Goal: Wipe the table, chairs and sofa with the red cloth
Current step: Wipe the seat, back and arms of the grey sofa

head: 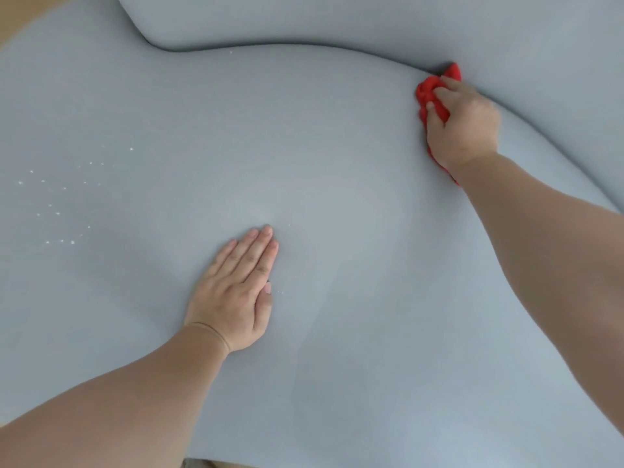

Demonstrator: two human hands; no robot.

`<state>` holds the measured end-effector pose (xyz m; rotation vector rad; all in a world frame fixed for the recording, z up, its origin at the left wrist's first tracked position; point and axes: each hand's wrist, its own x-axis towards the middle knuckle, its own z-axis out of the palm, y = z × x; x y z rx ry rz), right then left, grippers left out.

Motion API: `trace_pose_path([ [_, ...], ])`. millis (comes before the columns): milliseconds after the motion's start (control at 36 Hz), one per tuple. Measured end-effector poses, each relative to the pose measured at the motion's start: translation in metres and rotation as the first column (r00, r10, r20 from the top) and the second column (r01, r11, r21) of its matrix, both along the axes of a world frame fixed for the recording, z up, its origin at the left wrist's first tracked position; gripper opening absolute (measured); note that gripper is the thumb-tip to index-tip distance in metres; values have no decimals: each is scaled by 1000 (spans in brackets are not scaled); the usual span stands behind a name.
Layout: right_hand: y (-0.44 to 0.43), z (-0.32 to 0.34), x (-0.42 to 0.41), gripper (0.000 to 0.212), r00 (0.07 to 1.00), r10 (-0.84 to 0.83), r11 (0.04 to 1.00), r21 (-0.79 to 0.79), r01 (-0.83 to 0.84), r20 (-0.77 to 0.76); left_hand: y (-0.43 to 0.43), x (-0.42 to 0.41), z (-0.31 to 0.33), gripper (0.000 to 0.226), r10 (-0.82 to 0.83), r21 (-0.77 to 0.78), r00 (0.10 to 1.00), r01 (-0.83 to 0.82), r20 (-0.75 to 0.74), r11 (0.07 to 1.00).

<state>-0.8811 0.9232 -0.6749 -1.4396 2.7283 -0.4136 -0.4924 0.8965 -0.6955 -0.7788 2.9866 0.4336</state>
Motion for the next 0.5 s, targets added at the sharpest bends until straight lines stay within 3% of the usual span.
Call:
trace_pose_path([
  [111,-17,2,23,36,990,140,990,6,-140,3,0,0,0,58,-7,-12,1000,6,-12,1000],
  [500,-18,4,67,35,965,259,962,83,-261,30,1,1,-2,58,0,-27,1000,-1,-23,1000],
])
